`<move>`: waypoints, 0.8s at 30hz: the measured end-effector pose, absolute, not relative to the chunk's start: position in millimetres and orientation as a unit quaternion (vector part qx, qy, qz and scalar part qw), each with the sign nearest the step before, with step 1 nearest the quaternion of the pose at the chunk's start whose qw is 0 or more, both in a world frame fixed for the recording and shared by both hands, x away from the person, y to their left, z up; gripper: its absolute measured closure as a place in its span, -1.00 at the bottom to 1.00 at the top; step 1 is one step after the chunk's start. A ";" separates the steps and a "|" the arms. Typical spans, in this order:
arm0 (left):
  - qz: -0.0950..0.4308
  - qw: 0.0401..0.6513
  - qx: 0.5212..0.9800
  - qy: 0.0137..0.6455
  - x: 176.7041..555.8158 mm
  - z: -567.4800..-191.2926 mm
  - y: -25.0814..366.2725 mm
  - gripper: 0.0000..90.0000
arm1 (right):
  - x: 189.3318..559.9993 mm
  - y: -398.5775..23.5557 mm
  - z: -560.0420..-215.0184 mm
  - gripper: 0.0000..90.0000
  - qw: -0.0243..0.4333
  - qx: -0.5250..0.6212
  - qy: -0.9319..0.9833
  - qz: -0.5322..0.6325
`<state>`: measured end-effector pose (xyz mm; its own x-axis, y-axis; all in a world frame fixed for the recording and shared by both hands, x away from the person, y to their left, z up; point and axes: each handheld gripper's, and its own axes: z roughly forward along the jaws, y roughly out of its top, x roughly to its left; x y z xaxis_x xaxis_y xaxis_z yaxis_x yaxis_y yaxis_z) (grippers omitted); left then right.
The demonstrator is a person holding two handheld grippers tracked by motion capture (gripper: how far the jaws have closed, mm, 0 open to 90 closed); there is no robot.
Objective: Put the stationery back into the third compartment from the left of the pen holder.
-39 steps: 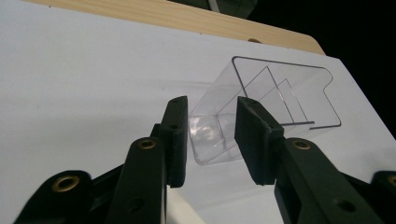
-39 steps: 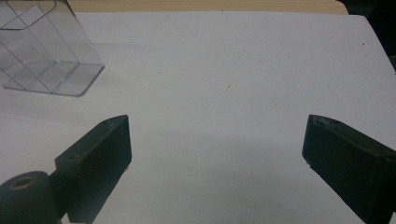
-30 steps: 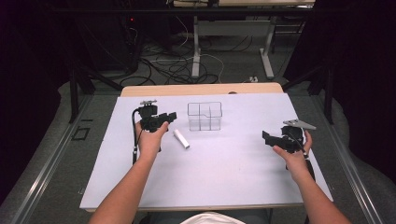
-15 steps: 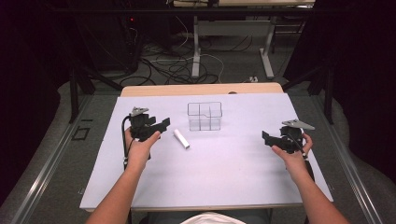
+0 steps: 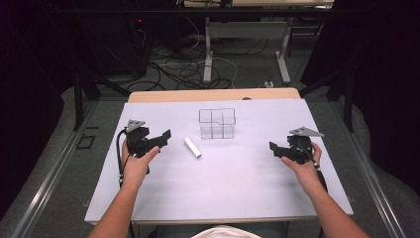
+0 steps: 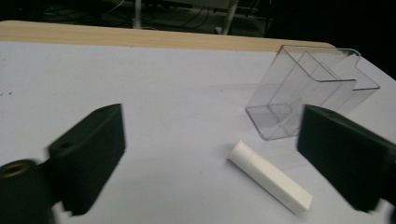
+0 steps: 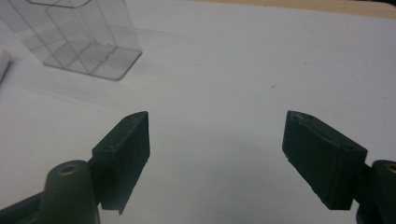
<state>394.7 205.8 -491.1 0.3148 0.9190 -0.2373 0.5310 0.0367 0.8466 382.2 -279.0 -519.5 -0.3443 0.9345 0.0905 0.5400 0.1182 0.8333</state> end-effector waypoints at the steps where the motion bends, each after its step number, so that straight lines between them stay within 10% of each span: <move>1: 0.208 0.463 0.664 0.549 394.7 -493.0 208.4 -1.00 | 383.2 -277.1 -519.2 -0.47 0.229 0.516 0.715 0.412; 24: 0.215 0.477 0.657 0.542 386.1 -497.8 226.2 -0.98 | 411.9 -191.5 -505.7 -0.36 0.153 0.415 0.807 0.391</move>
<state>386.1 226.2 -497.8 0.3194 0.9182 -0.2344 0.5076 0.0431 0.8605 411.9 -191.5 -505.7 -0.6095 0.7890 0.0776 0.5499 0.3502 0.7583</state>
